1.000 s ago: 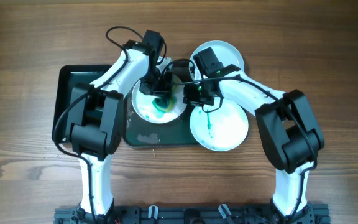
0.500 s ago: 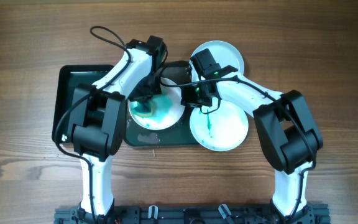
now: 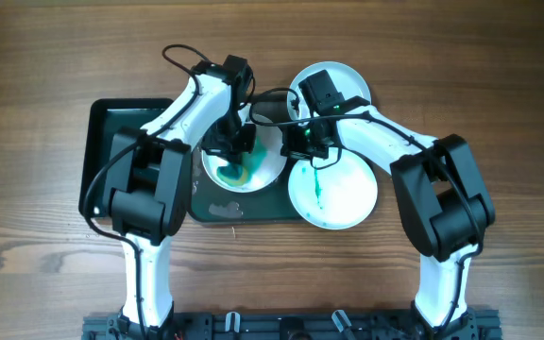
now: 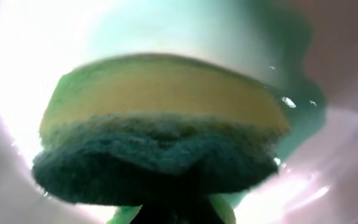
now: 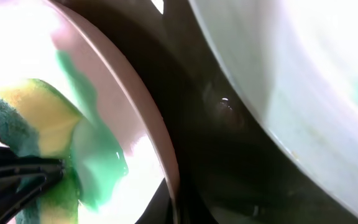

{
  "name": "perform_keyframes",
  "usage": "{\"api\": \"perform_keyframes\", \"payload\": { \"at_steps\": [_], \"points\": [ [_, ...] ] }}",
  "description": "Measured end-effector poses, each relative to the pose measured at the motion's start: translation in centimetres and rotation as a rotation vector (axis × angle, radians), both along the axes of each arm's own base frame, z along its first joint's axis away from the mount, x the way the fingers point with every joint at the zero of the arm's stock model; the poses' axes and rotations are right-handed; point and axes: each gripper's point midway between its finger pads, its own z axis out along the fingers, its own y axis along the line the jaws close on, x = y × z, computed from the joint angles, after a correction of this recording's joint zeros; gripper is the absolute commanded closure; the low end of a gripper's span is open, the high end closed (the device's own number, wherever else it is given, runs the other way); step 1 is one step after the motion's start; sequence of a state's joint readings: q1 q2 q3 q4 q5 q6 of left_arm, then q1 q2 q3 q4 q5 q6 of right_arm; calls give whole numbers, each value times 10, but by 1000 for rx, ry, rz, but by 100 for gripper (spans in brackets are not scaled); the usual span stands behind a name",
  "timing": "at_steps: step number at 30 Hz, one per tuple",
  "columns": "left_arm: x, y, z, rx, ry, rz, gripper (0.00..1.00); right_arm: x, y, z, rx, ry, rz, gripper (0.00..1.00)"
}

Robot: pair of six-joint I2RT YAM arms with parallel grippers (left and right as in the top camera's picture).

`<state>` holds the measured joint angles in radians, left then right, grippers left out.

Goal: Clean dirty plates on tray and stack at the side
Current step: 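Scrub the left plate with the sponge while the right gripper holds it, then lift the sponge away from the plate with the left gripper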

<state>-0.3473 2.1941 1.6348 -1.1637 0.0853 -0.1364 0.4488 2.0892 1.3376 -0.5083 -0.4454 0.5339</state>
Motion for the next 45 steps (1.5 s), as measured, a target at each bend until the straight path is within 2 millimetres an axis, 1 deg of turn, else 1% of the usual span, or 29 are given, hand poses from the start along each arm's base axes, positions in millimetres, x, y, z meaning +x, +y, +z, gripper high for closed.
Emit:
{"api": "perform_keyframes", "payload": {
  "at_steps": [2,3,4,6,7,8,9,11,14,17,19,21,23,25,26,29,31,33,34,35,36,37,40,41,42,44,45],
  "points": [
    [-1,9,0,103,-17,68,96,-1,1,0,1,0,3,96],
    [-2,13,1,155,-23,138,96,-1,2,0,1,-2,6,96],
    [-4,25,3,235,-34,171,96,-1,2,0,2,-2,6,96],
    [-7,37,6,314,-44,287,96,-1,3,1,5,-1,7,96],
    [-11,42,7,360,-47,383,96,-2,4,1,8,1,9,95],
    [-12,44,7,382,-53,444,96,-2,4,0,8,1,10,96],
    [-12,43,7,388,-57,481,96,-2,4,0,8,1,10,96],
    [-10,36,5,382,-79,556,96,-2,4,0,8,2,10,96],
    [2,19,-1,315,-122,597,96,0,1,0,2,2,2,96],
    [19,2,-3,213,-164,585,96,6,-10,-1,-10,0,-25,96],
    [34,-14,-2,113,-196,566,96,10,-16,-2,-21,-6,-42,96],
    [44,-24,-2,52,-215,552,96,11,-18,-2,-27,-10,-48,96],
    [50,-30,-1,17,-232,536,96,13,-19,-1,-32,-12,-54,96],
    [61,-41,1,-50,-257,513,96,13,-20,-1,-33,-13,-55,96],
    [63,-43,1,-61,-266,504,96,13,-20,-1,-33,-13,-55,96],
    [65,-40,2,-36,-291,485,96,13,-20,-1,-32,-15,-54,96],
    [63,-33,5,40,-331,464,96,14,-19,-1,-29,-18,-52,96],
    [56,-22,7,117,-337,444,96,12,-15,0,-22,-18,-42,96],
    [49,-10,9,184,-335,433,96,9,-10,0,-18,-16,-28,96],
    [46,-3,10,219,-331,427,96,7,-8,0,-16,-16,-19,96],
    [40,2,10,248,-315,414,96,5,-6,0,-14,-15,-9,96],
    [38,3,10,250,-302,394,96,4,-4,0,-13,-12,-4,96],
    [34,-14,7,142,-242,257,96,2,-4,0,-11,-11,4,96],
    [32,-26,6,63,-212,190,96,2,-4,0,-11,-11,7,96],
    [29,-44,6,-49,-180,117,96,2,-4,0,-9,-14,13,96],
    [29,-65,9,-172,-166,49,96,2,-4,0,-7,-15,17,96],
    [30,-71,10,-206,-167,31,96,2,-4,0,-7,-15,17,96]
  ]
}}
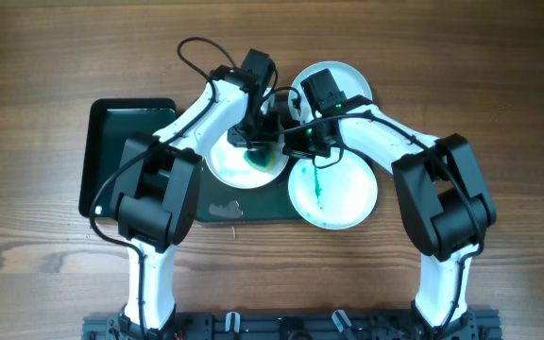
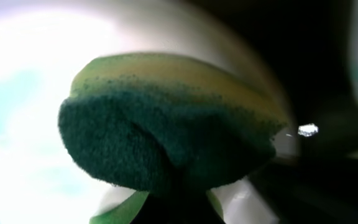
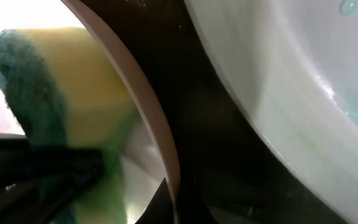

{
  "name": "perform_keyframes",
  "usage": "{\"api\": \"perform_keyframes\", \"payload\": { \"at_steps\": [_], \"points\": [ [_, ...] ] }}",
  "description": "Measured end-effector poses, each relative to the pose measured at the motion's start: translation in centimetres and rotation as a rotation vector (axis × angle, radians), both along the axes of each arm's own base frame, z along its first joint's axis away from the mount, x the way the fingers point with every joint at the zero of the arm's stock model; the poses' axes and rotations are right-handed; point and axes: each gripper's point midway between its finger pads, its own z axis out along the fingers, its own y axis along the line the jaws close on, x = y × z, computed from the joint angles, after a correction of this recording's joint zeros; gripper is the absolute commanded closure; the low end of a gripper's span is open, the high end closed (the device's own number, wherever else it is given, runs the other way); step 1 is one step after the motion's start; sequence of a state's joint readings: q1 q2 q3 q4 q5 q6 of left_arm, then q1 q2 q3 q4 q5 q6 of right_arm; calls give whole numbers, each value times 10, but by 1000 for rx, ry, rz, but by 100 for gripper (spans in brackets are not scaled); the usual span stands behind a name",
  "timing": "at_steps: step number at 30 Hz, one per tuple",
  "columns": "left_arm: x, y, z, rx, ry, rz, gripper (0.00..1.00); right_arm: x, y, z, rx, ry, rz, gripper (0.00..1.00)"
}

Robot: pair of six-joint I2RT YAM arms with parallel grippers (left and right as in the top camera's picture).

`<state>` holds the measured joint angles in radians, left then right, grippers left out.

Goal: Clean dirty plates on tray and stack at the side
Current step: 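Lift the sponge away from the plate with the left gripper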

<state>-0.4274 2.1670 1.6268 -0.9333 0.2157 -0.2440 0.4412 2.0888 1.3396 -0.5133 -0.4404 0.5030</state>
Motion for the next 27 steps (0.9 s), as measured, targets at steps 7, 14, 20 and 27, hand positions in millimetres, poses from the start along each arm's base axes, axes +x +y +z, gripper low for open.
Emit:
{"api": "perform_keyframes", "payload": {
  "at_steps": [7,14,20,27],
  "points": [
    [14,17,-3,83,-51,65,96,0,0,0,2,-1,3,96],
    [30,102,1,409,-123,302,96,-2,3,0,10,3,14,96],
    [9,122,10,410,5,356,96,-13,7,0,13,29,45,96],
    [21,131,101,223,-90,415,96,-16,1,-1,-19,35,50,96]
  ]
}}
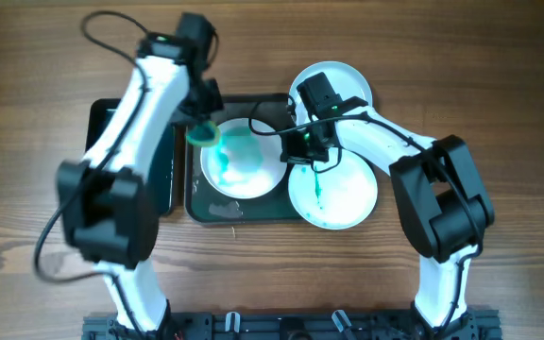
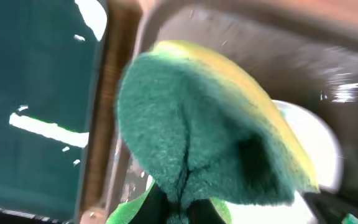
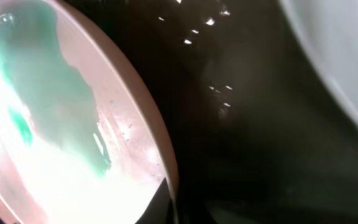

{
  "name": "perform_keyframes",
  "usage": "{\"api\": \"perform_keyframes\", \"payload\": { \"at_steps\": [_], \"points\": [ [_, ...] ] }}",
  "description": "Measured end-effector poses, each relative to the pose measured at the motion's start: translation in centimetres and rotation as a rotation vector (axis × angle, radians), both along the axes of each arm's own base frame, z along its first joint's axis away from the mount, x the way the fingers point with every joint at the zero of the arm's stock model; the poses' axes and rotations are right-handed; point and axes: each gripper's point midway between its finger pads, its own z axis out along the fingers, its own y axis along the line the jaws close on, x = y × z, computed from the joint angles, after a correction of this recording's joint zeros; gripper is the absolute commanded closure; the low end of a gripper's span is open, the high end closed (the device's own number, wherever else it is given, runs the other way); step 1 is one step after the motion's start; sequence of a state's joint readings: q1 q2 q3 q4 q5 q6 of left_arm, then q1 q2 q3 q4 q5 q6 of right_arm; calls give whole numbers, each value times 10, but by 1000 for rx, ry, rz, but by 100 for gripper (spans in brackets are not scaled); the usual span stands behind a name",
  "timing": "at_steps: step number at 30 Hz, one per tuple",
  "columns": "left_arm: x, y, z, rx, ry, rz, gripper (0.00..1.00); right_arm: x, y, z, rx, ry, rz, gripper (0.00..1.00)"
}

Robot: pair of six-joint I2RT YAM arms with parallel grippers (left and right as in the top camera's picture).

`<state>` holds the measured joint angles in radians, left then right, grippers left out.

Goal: Clean dirty plates on tray and stack at the side
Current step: 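Lift the sponge away from the plate with the left gripper, then lift the cleaned left plate with the right gripper and carry it right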

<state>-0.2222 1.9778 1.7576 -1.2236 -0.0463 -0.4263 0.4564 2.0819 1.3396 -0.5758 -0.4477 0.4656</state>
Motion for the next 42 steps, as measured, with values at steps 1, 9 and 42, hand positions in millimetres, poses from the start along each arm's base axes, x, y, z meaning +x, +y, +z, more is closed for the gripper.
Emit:
{"api": "perform_keyframes", "payload": {
  "at_steps": [1,9,42],
  "points": [
    [-1,1,10,-6,-18,1,96,0,-3,1,-15,-5,-3,96],
    [-5,2,34,-27,-62,-3,96,10,-23,63,-223,-267,-10,96],
    [2,26,35,24,-86,39,96,-2,-27,298,-1317,-1310,-114,96]
  ]
}}
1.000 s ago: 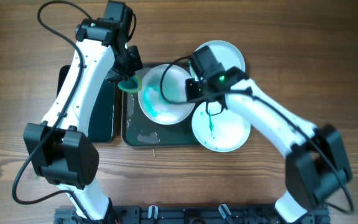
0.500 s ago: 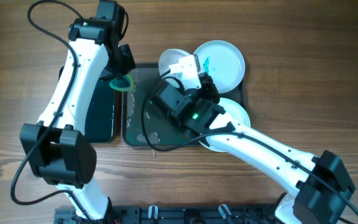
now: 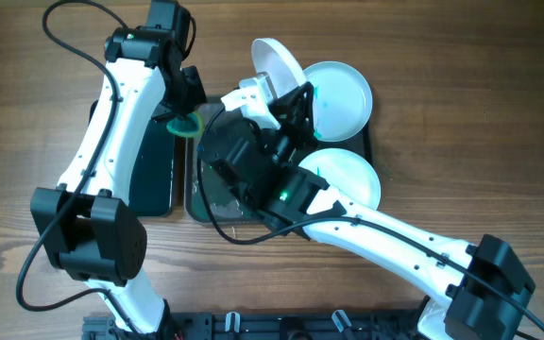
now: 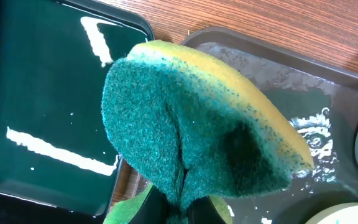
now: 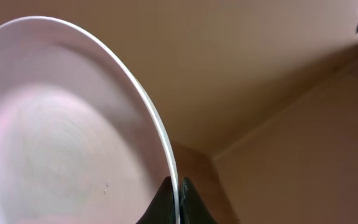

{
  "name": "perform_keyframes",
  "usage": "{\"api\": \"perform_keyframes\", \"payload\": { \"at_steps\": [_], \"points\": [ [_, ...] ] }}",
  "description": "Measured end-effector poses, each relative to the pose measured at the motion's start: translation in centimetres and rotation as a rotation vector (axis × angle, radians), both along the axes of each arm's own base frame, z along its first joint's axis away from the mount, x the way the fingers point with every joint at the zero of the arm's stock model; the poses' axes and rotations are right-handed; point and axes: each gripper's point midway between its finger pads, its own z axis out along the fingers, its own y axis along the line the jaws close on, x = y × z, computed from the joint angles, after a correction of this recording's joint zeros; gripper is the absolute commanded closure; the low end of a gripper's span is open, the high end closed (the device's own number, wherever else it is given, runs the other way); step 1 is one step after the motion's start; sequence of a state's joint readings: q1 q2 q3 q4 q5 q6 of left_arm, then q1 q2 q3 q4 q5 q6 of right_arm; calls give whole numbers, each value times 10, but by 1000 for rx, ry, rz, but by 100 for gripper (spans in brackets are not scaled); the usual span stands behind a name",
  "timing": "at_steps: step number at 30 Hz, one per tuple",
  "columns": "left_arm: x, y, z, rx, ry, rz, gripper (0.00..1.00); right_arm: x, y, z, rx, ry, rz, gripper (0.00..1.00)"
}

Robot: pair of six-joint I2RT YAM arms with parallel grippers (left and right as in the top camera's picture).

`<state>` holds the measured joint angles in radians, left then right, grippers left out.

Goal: Clean dirty plates on tray and stack at the side
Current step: 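Lift the cleaned left plate with the right gripper and carry it right, then lower the plate onto the table right of the tray and release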

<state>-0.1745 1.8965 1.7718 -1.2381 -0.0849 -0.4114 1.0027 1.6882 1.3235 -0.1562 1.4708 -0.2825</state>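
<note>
My right gripper [image 5: 178, 190] is shut on the rim of a white plate [image 5: 73, 143], held tilted high above the grey tray [image 3: 206, 203]; overhead, the plate [image 3: 274, 64] shows no green. My left gripper [image 4: 179, 208] is shut on a green-and-yellow sponge [image 4: 191, 124], which hangs over the tray's far left corner [image 3: 185, 123]. A second white plate [image 3: 343, 90] with a faint green tint lies at the back right. A third plate [image 3: 352, 175] lies at the tray's right, partly hidden by my right arm.
A dark green tray [image 3: 149, 175] lies left of the grey tray, its wet surface [image 4: 36, 93] below the sponge. The grey tray's floor [image 4: 291, 106] is wet. My raised right arm crosses the middle of the overhead view. Wooden table all round.
The plate lay flat on the grey tray with a green smear, my right gripper on its rim. Now it is lifted and tilted high above the tray. The sponge stays by the tray's far left corner.
First my left gripper pressed the sponge into the green-stained plate on the tray while my right gripper held the rim. Then the sponge was at the plate's far side. Then the sponge was off the plate to the left. Now the plate is up in the air.
</note>
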Motion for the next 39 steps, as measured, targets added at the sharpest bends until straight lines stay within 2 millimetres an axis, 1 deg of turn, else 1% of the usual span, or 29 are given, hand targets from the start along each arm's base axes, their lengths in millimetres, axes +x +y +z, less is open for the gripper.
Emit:
{"api": "perform_keyframes", "payload": {
  "at_steps": [4,6,7,10,12,15,17,19,20,21,22,23,24,25,26,28,31,32,34,35,37,38,39],
  "points": [
    [1,0,0,-1,-4,0,96,0,1,-2,-32,23,10,96],
    [1,0,0,-1,-4,0,96,1,3,-10,-48,63,42,96],
    [1,0,0,-1,-4,0,96,1,5,-17,-55,92,64,95],
    [1,0,0,-1,-4,0,96,1,9,-54,2,236,158,96],
    [1,0,0,-1,-4,0,96,4,8,-81,126,336,192,96],
    [1,0,0,-1,-4,0,96,13,5,-119,418,496,215,96],
    [1,0,0,-1,-4,0,96,20,3,-130,604,583,236,96],
    [1,0,0,-1,-3,0,96,27,-5,-129,777,647,259,96],
    [0,0,0,0,-2,0,96,32,-16,-123,883,672,271,96],
    [0,0,0,-1,-1,0,96,38,-32,-116,996,691,274,96],
    [0,0,0,0,1,0,96,39,-45,-112,1068,707,265,96],
    [0,0,0,0,1,0,96,41,-62,-109,1125,710,242,96],
    [0,0,0,0,1,0,96,40,-84,-108,1185,722,202,96],
    [0,0,0,0,1,0,96,40,-105,-107,1228,717,157,96],
    [0,0,0,0,0,0,96,39,-119,-108,1252,718,125,96],
    [0,0,0,0,1,0,96,33,-158,-113,1299,713,25,96],
    [0,0,0,1,1,-2,96,25,-217,-122,1339,673,-140,96],
    [0,0,0,1,1,-2,96,24,-241,-125,1353,637,-197,96],
    [0,0,0,1,1,-2,96,18,-277,-135,1379,583,-282,96],
    [0,0,0,0,1,-2,96,10,-294,-146,1396,568,-335,96],
    [0,0,0,1,1,-2,96,-3,-317,-168,1418,544,-412,96],
    [0,0,0,1,1,-2,96,-11,-326,-182,1427,536,-449,96],
    [0,0,0,1,1,-2,96,-14,-332,-191,1429,526,-465,96]
  ]
}}
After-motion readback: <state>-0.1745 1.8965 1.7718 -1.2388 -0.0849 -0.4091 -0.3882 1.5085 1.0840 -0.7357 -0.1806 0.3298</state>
